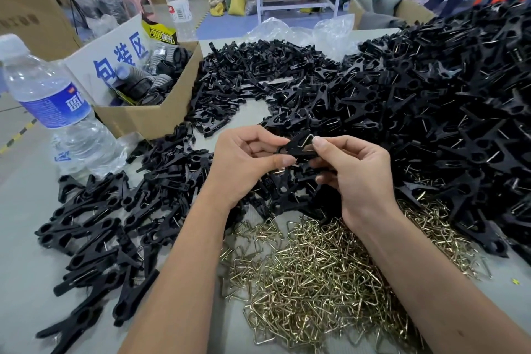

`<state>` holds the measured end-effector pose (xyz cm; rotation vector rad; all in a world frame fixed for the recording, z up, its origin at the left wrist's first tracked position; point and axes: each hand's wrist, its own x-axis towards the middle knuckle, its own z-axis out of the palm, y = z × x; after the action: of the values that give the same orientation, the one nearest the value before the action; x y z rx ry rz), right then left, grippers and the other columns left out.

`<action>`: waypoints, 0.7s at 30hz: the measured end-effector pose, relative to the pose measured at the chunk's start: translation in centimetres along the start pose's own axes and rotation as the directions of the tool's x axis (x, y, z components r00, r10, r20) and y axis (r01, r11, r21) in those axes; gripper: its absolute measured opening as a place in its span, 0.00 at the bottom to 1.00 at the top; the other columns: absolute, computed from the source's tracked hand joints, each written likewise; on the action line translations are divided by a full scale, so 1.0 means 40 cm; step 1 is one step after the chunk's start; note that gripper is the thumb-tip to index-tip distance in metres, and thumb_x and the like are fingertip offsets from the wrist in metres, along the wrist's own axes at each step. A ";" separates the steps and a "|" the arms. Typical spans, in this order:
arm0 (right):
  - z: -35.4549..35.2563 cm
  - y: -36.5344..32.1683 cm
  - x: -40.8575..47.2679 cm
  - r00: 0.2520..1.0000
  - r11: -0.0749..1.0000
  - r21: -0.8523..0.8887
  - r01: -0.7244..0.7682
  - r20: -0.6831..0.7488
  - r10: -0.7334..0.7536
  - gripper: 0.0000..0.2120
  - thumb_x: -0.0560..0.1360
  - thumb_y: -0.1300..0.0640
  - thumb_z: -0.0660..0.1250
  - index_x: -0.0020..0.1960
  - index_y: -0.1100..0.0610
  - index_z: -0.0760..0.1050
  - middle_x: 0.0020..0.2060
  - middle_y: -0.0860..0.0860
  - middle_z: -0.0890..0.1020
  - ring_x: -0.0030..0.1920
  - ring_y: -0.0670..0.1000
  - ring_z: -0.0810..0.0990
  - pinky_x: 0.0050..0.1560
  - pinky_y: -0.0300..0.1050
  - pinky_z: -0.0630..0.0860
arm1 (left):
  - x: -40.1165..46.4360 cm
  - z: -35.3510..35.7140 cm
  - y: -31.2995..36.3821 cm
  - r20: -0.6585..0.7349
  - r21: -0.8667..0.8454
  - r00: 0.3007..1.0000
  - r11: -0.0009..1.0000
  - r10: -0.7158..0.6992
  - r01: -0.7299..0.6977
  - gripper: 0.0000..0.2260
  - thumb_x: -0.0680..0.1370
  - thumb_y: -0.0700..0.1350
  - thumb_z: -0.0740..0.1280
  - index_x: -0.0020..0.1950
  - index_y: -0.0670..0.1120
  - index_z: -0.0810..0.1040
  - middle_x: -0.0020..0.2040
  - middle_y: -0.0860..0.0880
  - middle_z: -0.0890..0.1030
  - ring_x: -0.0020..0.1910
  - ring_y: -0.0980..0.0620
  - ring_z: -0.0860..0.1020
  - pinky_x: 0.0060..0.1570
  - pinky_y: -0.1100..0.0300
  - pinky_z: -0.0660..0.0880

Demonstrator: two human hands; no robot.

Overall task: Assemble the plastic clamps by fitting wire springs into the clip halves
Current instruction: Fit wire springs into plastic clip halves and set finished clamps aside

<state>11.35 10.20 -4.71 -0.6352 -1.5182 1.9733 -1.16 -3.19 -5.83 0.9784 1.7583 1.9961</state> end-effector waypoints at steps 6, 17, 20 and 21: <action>-0.007 0.004 0.013 1.000 0.993 -0.116 0.002 -0.008 -0.003 0.07 0.75 0.61 0.77 0.38 0.59 0.84 0.29 0.49 0.81 0.26 0.47 0.75 0.27 0.38 0.73 | -0.001 -0.008 -0.001 0.024 -0.023 1.000 1.000 0.008 -0.008 0.13 0.64 0.35 0.80 0.47 0.41 0.85 0.45 0.41 0.87 0.44 0.47 0.86 0.47 0.57 0.83; 0.005 0.019 0.008 0.996 1.000 -0.004 0.010 -0.084 -0.011 0.10 0.75 0.61 0.77 0.35 0.58 0.83 0.28 0.49 0.79 0.24 0.47 0.70 0.27 0.38 0.71 | 0.002 0.000 -0.004 0.017 0.010 1.000 1.000 0.012 -0.013 0.13 0.68 0.32 0.79 0.51 0.39 0.85 0.48 0.39 0.87 0.47 0.43 0.86 0.51 0.54 0.83; 0.007 0.023 0.007 0.992 0.999 -0.019 0.040 -0.119 -0.042 0.09 0.75 0.61 0.77 0.36 0.59 0.83 0.30 0.53 0.80 0.24 0.48 0.71 0.27 0.39 0.71 | 0.002 0.004 -0.005 0.020 0.021 1.000 1.000 0.020 -0.020 0.13 0.69 0.30 0.79 0.52 0.39 0.85 0.49 0.38 0.87 0.48 0.42 0.85 0.54 0.50 0.83; 0.008 0.025 0.006 0.991 0.999 -0.023 0.044 -0.124 -0.047 0.09 0.75 0.61 0.78 0.36 0.59 0.84 0.30 0.54 0.81 0.24 0.48 0.71 0.27 0.40 0.71 | 0.002 0.005 -0.006 0.023 0.025 1.000 0.999 0.020 -0.021 0.13 0.69 0.30 0.79 0.52 0.39 0.85 0.49 0.38 0.87 0.49 0.42 0.85 0.54 0.50 0.83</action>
<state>10.82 9.95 -5.62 -0.7123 -1.4663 1.8509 -1.13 -2.94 -6.02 1.0269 1.7727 1.9719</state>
